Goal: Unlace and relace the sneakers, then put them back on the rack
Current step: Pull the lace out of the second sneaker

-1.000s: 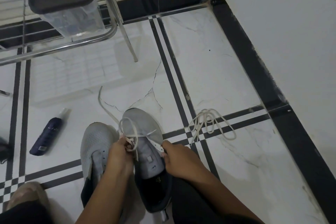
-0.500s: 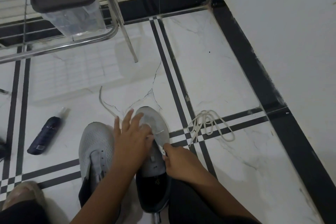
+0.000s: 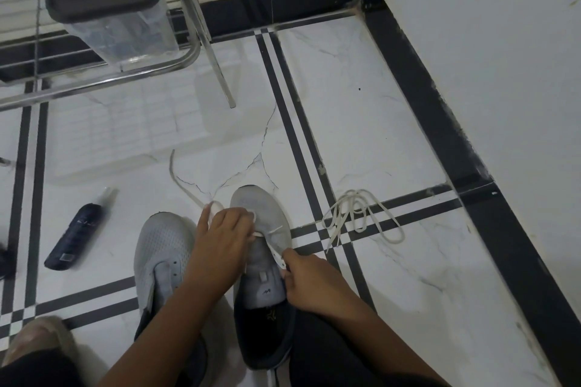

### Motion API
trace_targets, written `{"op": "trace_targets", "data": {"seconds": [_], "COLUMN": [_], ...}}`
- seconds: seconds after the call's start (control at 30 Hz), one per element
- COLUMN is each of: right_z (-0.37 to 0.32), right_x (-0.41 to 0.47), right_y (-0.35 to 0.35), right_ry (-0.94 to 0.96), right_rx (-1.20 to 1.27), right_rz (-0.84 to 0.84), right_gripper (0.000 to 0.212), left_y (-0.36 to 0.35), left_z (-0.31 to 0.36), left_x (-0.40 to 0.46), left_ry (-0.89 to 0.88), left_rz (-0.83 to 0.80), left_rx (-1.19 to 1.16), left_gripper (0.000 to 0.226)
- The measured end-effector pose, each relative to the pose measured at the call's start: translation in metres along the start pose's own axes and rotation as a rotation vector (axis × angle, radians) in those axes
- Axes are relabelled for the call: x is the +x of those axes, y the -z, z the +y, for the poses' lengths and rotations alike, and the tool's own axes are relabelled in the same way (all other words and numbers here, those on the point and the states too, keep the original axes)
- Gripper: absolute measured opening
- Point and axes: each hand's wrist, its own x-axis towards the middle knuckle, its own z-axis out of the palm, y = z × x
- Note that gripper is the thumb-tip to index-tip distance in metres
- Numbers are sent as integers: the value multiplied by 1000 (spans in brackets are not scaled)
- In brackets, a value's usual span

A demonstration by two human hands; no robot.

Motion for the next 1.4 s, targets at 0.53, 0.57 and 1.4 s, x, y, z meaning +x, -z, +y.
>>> {"op": "trace_targets", "data": {"seconds": [0.53,0.57,1.4], "right_z": [9,9,-1], "right_x": [2,2,28], "right_y": [-6,-6,20], "right_ry": [-27,-23,-25], "right_rx": [66,66,201], "right_rz": [14,15,374], "right_gripper": [18,19,19], "left_y": [-1,-2,25], "left_z": [6,6,15], "left_x": [14,14,-15], "left_ry": [618,641,754], "left_rz": [-231,-240,-2], "left_rx": [-652,-684,-572], "left_gripper": [12,12,33]}}
